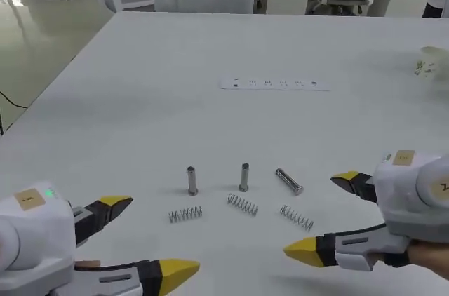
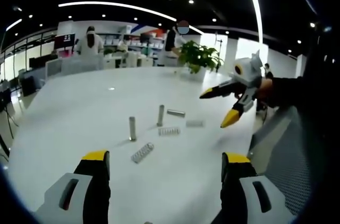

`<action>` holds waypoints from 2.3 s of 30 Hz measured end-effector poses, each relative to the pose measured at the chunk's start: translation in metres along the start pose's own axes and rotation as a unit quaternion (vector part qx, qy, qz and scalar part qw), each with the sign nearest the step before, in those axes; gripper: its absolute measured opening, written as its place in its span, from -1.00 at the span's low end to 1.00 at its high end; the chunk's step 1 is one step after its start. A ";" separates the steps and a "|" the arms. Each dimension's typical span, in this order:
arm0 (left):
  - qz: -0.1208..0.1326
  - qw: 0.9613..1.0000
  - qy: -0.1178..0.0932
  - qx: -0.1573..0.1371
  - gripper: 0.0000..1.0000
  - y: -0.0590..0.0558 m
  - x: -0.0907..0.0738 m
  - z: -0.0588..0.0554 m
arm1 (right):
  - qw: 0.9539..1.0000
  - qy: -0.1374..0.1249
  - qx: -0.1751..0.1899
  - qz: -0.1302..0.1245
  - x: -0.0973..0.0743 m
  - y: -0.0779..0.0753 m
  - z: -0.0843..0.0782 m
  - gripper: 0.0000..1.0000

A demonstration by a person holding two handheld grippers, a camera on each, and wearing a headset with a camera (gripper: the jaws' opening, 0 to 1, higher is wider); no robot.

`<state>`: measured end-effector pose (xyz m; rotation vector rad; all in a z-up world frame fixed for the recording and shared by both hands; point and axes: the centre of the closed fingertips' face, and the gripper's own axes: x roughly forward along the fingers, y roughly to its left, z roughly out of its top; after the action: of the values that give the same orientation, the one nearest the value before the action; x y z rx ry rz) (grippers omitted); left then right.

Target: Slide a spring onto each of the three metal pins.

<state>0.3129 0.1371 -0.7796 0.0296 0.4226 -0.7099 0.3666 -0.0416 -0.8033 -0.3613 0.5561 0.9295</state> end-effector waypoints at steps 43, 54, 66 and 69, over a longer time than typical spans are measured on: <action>0.011 1.000 0.002 -0.008 0.61 0.006 -0.001 -0.003 | 0.995 0.091 0.023 -0.038 0.065 -0.072 0.017 -0.48; 0.011 1.000 0.003 -0.009 0.60 0.006 -0.001 -0.003 | 0.990 0.137 0.015 -0.037 0.083 -0.071 0.010 -0.65; 0.012 1.000 0.003 -0.012 0.58 0.007 -0.001 -0.003 | 0.986 0.159 0.031 -0.037 0.090 -0.073 0.002 -0.76; 0.012 1.000 0.004 -0.012 0.58 0.007 -0.001 -0.003 | 0.985 0.165 0.035 -0.037 0.091 -0.073 0.000 -0.78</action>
<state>0.3156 0.1434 -0.7832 0.0154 0.4369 -0.6818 0.4702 -0.0226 -0.8535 -0.4740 0.8701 0.7801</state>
